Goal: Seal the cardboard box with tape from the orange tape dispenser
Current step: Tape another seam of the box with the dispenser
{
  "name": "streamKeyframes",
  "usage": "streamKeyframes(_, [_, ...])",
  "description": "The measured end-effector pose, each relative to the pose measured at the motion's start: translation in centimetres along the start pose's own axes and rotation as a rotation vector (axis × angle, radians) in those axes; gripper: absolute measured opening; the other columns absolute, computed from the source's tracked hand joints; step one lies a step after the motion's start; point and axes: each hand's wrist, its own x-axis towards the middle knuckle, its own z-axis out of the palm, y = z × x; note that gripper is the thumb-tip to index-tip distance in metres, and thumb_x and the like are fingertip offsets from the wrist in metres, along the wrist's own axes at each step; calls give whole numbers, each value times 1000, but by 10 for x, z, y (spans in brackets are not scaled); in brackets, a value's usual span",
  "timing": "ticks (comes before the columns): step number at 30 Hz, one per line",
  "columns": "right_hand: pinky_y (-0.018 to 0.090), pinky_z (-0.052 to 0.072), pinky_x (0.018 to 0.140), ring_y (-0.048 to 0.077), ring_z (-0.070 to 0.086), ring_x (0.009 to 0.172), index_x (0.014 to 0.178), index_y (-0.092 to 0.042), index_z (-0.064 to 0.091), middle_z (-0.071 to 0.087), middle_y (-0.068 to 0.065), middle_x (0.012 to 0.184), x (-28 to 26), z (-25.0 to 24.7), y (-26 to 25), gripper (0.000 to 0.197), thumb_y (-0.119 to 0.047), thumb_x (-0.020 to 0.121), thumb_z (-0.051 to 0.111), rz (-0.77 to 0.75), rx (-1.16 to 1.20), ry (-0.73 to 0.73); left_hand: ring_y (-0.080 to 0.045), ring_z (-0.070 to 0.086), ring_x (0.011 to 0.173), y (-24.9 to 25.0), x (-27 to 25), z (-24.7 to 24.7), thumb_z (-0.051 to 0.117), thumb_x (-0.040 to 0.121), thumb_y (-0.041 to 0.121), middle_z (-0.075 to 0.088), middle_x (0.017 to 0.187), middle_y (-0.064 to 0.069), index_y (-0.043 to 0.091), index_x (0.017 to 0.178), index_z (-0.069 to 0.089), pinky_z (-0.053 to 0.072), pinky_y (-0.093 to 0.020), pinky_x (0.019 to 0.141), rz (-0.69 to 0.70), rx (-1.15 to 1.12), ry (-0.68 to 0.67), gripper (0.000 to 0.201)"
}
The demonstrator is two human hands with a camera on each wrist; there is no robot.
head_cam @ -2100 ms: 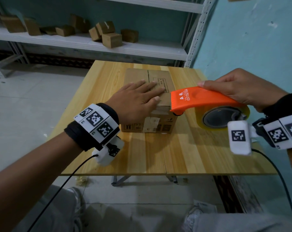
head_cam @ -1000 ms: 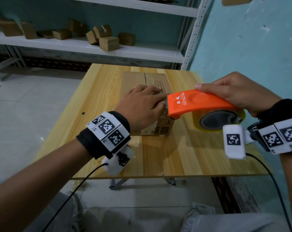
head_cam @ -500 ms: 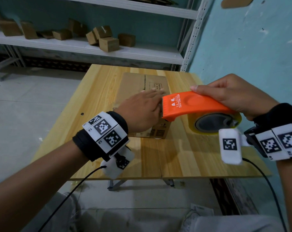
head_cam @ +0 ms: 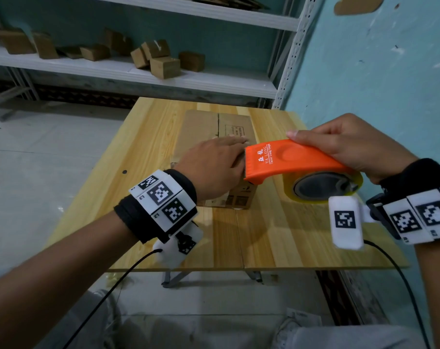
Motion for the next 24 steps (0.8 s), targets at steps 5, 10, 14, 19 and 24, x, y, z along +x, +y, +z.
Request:
streamKeyframes(5, [27,48,62,26,64,58,80,-6,77,69,21,72,1,-1,2,59,-63,79,61,-6,-9,5,-14,30,139,1,1,-5,28,102,44,35,152,4,28,149,27,20,-32,113,23,53,-28,50])
streamKeyframes(10, [27,47,62,27,63,57,80,-5,77,69,23,73,1,0,4,61,-64,78,61,2,-11,-3,-17,25,139,-1,0,-2,15,101,48,34,149,0,25,152,19,17,-36,117,59,120,-59,56])
streamKeyframes(14, [29,48,64,31,65,61,81,-4,77,69,24,75,1,0,3,64,-65,76,59,0,-19,-10,-19,12,146,-3,-2,0,0,88,48,18,158,-1,24,153,8,8,-41,120,70,217,-116,69])
streamKeyframes(19, [28,49,65,34,66,66,83,-3,76,69,22,75,1,2,2,67,-67,73,57,9,-21,-19,-19,-5,148,-6,-1,-2,-6,84,47,-4,162,1,24,153,-4,3,-43,120,78,266,-202,73])
streamKeyframes(24, [28,49,65,36,66,68,83,-3,76,69,23,75,1,2,2,66,-66,75,58,13,-9,-12,-19,-9,148,-6,-2,-2,-6,84,48,-6,161,1,24,153,-6,1,-42,121,88,277,-192,73])
